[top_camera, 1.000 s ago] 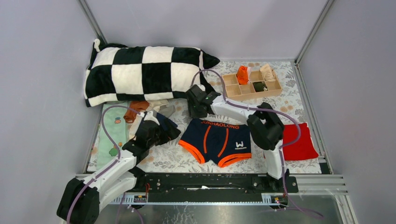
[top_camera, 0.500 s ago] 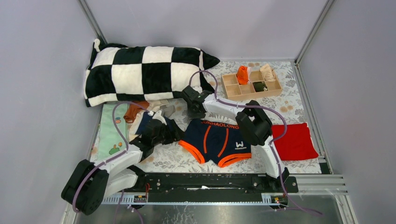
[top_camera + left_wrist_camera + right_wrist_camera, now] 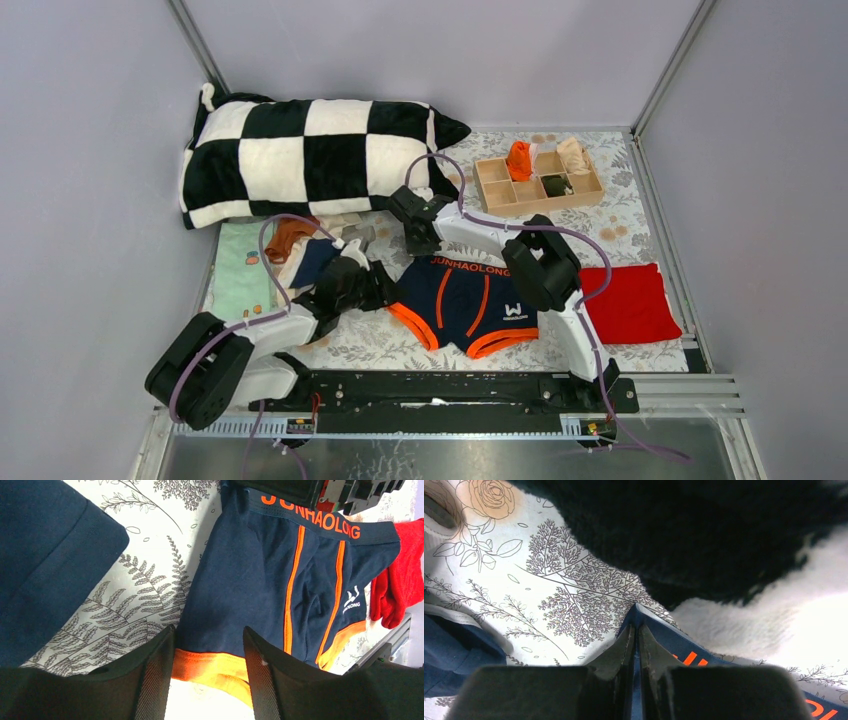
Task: Roll the underwear
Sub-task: Fold the underwear at the center of the board.
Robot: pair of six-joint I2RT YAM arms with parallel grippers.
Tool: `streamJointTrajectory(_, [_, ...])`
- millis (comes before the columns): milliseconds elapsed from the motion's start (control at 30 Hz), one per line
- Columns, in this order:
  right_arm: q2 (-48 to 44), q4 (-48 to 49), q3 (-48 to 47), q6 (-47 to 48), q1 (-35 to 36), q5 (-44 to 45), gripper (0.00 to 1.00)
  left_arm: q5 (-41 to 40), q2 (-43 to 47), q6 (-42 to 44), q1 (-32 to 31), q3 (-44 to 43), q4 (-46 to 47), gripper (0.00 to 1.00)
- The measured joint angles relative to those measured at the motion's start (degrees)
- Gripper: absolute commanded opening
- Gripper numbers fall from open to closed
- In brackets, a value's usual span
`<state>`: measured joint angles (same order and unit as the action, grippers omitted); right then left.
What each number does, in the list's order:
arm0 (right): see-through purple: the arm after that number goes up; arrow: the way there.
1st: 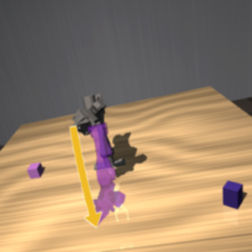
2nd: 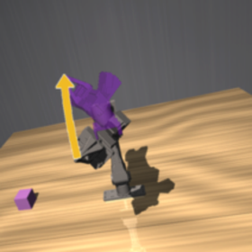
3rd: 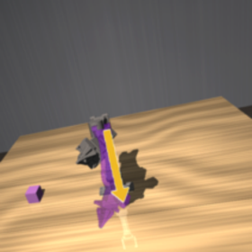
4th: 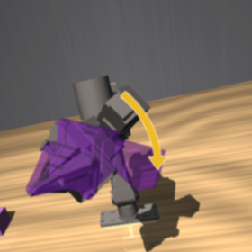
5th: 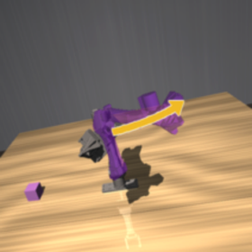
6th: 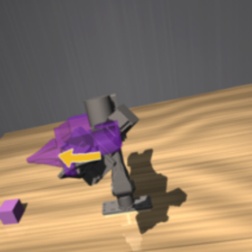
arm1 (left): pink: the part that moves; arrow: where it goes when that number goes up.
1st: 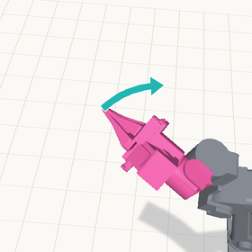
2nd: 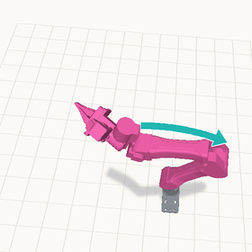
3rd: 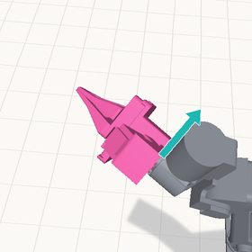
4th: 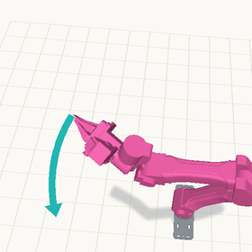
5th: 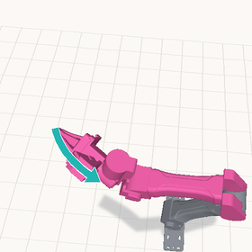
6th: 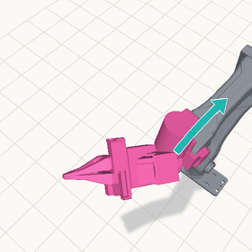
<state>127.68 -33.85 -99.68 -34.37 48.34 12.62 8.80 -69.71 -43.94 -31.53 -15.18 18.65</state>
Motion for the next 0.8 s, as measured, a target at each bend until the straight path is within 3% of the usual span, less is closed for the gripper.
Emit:
streamJointTrajectory(433, [-1.09,1.77,1.62,0.04,0.0,-0.11,0.05,-0.59,0.09,0.85,-0.96,0.28,-1.68,0.17])
streamJointTrajectory(700, [-7.72,8.35,6.4,-0.46,0.0,-3.5,0.02,-7.08,12.57,2.36,-1.03,-3.93,-14.78,0.0])
streamJointTrajectory(800, [-10.8,12.07,7.76,-1.42,0.0,-5.2,0.01,-9.97,16.55,3.08,-1.07,-7.13,-19.56,0.0])
